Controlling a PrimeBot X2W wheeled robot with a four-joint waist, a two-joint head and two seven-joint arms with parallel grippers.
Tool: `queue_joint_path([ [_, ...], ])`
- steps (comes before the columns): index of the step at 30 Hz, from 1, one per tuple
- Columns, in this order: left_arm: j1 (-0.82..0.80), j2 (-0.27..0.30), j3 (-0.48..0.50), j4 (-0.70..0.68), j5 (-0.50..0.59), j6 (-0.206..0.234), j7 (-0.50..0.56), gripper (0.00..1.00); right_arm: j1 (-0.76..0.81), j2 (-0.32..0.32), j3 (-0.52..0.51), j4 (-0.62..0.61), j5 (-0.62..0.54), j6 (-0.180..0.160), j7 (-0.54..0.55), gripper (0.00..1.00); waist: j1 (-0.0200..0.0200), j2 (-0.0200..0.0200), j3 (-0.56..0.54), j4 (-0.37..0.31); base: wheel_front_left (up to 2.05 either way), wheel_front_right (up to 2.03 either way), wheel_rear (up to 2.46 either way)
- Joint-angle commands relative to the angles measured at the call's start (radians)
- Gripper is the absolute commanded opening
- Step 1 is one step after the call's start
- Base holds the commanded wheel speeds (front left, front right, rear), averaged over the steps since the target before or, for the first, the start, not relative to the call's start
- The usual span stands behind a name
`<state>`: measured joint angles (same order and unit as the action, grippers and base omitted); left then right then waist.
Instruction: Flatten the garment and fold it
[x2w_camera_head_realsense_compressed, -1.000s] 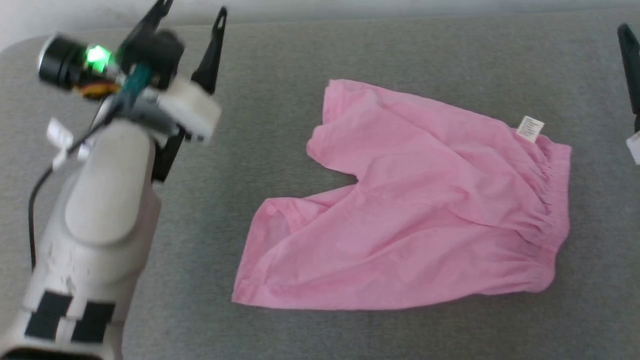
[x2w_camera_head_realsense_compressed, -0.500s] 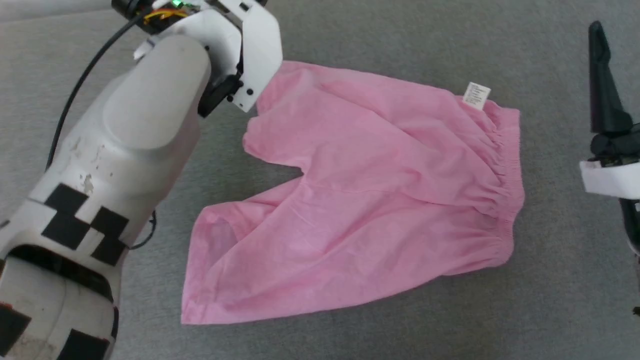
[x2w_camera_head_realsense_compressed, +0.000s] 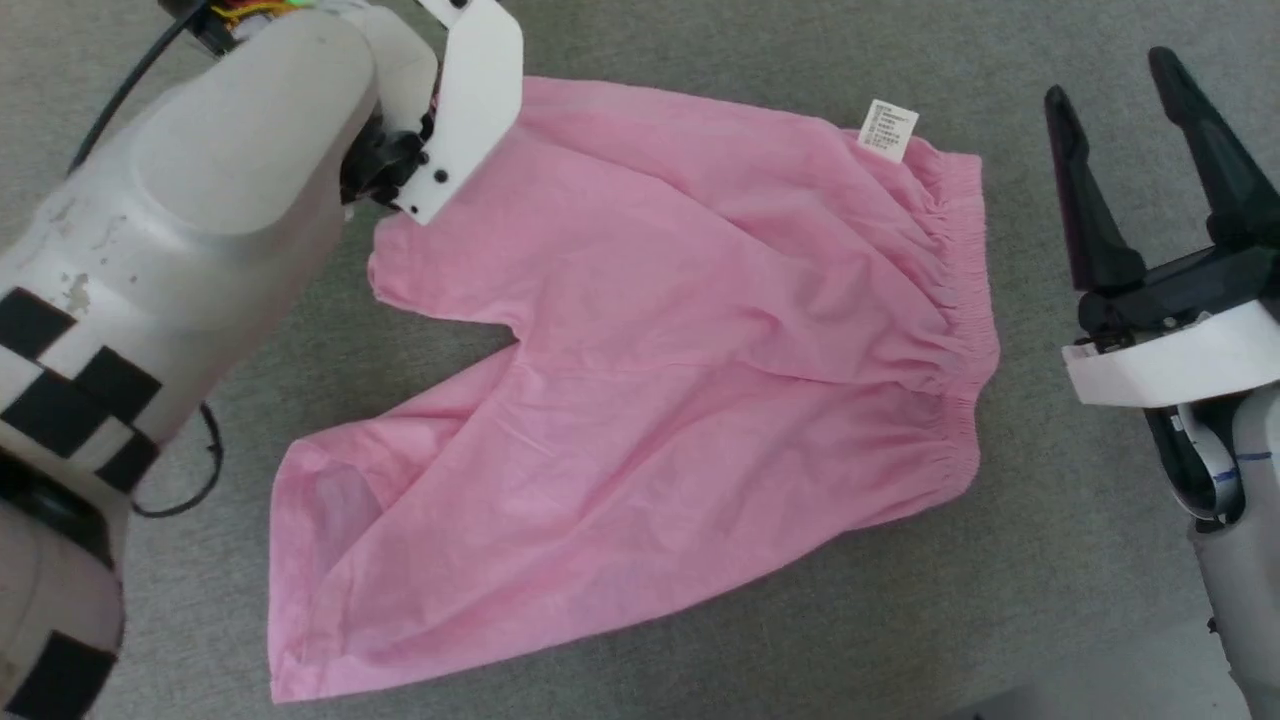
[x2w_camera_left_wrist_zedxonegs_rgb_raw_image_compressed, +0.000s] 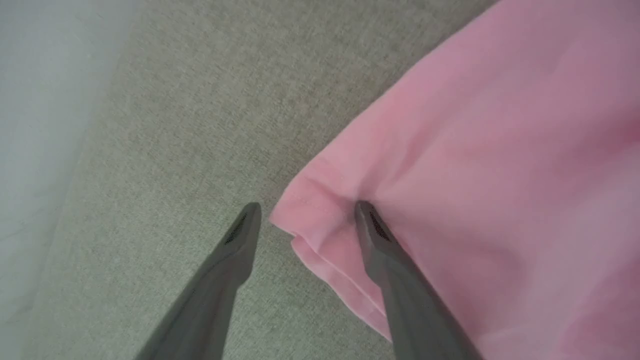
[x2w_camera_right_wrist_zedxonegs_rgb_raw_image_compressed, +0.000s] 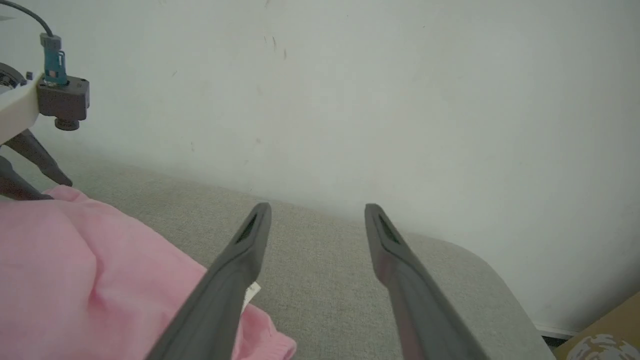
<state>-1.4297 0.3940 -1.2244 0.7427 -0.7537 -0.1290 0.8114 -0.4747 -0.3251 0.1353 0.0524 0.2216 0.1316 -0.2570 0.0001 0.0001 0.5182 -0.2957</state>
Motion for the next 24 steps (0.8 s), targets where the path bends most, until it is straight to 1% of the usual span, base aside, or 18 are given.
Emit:
queue_joint_path([
  [1, 0.002, 0.020, -0.035, -0.018, -0.007, -0.002, 0.041, 1.00, -0.026, -0.001, 0.012, 0.016, 0.007, -0.001, -0.005, 1.00, -0.0001, -0.0001, 0.029, -0.027, 0.00, 0.00, 0.00],
  [4, 0.028, 0.042, -0.052, -0.063, -0.010, -0.002, 0.091, 1.00, -0.040, -0.012, 0.035, 0.040, 0.017, -0.001, -0.005, 1.00, -0.0001, -0.0001, 0.027, -0.022, 0.00, 0.00, 0.00],
  [6, 0.038, 0.054, -0.054, -0.100, -0.020, -0.002, 0.076, 0.98, -0.047, -0.036, 0.050, 0.063, 0.027, -0.001, -0.005, 1.00, -0.0001, -0.0001, 0.020, -0.008, 0.00, 0.00, 0.00],
  [7, 0.043, 0.058, -0.055, -0.115, -0.032, -0.002, 0.070, 0.16, -0.052, -0.053, 0.057, 0.073, 0.032, -0.001, -0.004, 1.00, -0.0001, -0.0001, 0.013, 0.002, 0.00, 0.00, 0.00],
  [8, 0.043, 0.062, -0.055, -0.132, -0.038, -0.002, 0.057, 0.00, -0.058, -0.070, 0.057, 0.078, 0.035, -0.001, -0.003, 1.00, -0.0001, -0.0001, 0.006, 0.013, 0.00, 0.00, 0.00],
  [12, 0.033, 0.086, -0.055, -0.182, -0.028, -0.002, -0.031, 0.00, -0.105, -0.151, 0.070, 0.076, 0.055, -0.001, 0.035, 1.00, -0.0001, -0.0001, -0.028, 0.059, 0.00, 0.00, 0.00],
  [15, 0.033, 0.093, -0.056, -0.215, -0.036, -0.002, -0.097, 0.00, -0.145, -0.246, 0.127, 0.069, 0.098, -0.001, 0.130, 1.00, -0.0001, -0.0001, -0.054, 0.103, 0.00, 0.00, 0.00],
  [17, 0.037, 0.099, -0.056, -0.227, -0.049, -0.002, -0.129, 0.00, -0.172, -0.321, 0.197, 0.063, 0.157, -0.001, 0.237, 1.00, -0.0001, -0.0001, -0.068, 0.133, 0.00, 0.00, 0.00],
  [20, 0.049, 0.114, -0.056, -0.240, -0.050, -0.002, -0.163, 0.00, -0.234, -0.436, 0.321, 0.041, 0.277, -0.001, 0.419, 1.00, -0.0001, -0.0001, -0.075, 0.171, 0.00, 0.00, 0.00],
  [22, 0.055, 0.114, -0.056, -0.247, -0.057, -0.002, -0.185, 0.00, -0.282, -0.492, 0.392, 0.037, 0.363, -0.001, 0.540, 1.00, -0.0001, -0.0001, -0.073, 0.196, 0.00, 0.00, 0.00],
  [24, 0.059, 0.112, -0.056, -0.255, -0.061, -0.002, -0.207, 0.00, -0.334, -0.534, 0.473, 0.034, 0.439, -0.001, 0.660, 1.00, -0.0001, -0.0001, -0.065, 0.218, 0.00, 0.00, 0.00],
])
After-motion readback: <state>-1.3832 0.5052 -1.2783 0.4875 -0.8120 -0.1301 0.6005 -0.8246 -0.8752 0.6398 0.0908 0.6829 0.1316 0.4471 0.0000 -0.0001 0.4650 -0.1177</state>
